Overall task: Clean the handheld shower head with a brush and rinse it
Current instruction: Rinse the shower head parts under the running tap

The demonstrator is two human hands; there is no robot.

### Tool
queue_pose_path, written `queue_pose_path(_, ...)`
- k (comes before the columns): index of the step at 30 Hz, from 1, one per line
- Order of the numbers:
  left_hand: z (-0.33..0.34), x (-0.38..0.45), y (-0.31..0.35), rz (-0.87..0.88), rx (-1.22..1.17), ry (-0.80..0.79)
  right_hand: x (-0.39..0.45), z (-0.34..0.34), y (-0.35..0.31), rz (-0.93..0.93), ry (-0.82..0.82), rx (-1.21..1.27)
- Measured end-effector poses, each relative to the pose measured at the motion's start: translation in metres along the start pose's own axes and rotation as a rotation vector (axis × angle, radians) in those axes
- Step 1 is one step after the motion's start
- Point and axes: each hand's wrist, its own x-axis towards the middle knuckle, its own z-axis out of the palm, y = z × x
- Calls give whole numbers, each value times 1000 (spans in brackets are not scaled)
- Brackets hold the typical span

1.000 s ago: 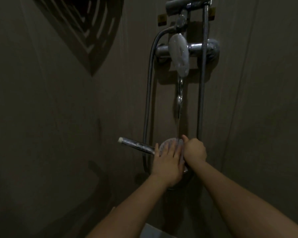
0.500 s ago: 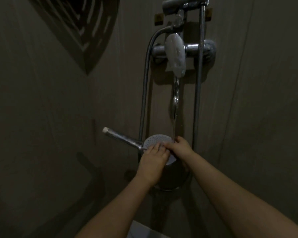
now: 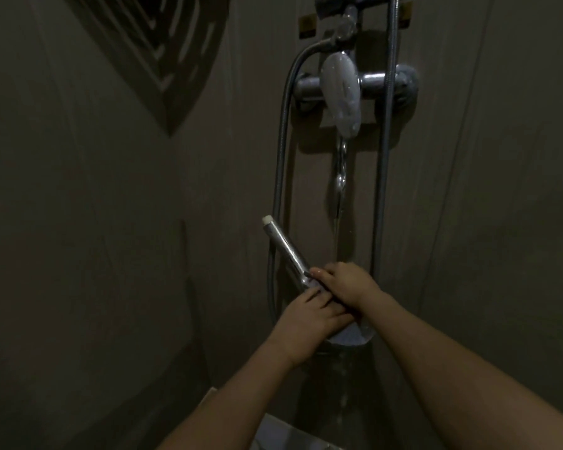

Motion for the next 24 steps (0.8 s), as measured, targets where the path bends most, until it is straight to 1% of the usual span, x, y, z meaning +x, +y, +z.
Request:
queue_pose_path(2,-1,-3,2,-105,24,11,0,-3,3,31,39,20)
queue_pose_path(5,0,-4,6,-269,-41,36,1,-3,4,152,150,70)
queue_pose_path(7,-1,-4,10,-372,-113,109,0,-4,1,223,257,55)
queue_pose_path(8,0,-4,12,-430,-185,176,0,-5,-2,237,302,37)
queue_pose_path(9,-1,-5,15,-514,-294,225,0,-6,-4,228,334,15)
queue_pose_path(10,-7,-5,20,-627,-484,270,0,-7,-8,209,349,-13)
queue_pose_path(11,-14,-4,27,-761,-774,325,0,-8,-12,183,365,-46)
queue_pose_path(12,-16,-5,32,-888,-1039,420,-1,-10,-16,166,386,-70)
queue_pose_path(14,-15,-3,35,-1173,-1277,596,1,-12,-21,172,448,-57)
queue_pose_path(15,-13,-1,32,-1325,-1408,666,1,-13,-21,191,482,-35)
queue_pose_path(16,-11,3,27,-1446,-1596,706,0,-13,-21,208,508,-19)
queue_pose_path(17,-11,6,23,-1484,-1804,708,0,-11,-21,218,531,-10)
queue_pose_path(18,-10,9,20,-1469,-1939,680,0,-9,-21,223,548,-2)
queue_pose_path(20,-13,13,16,-1426,-2019,582,-2,-5,-21,243,560,47)
queue_pose_path(21,-12,16,15,-1435,-1967,569,-4,-2,-23,246,553,85)
queue_pose_path(22,-9,18,14,-1482,-1888,599,-6,1,-24,231,529,115)
queue_pose_path(24,-8,22,12,-1606,-1746,709,-9,10,-24,118,477,78)
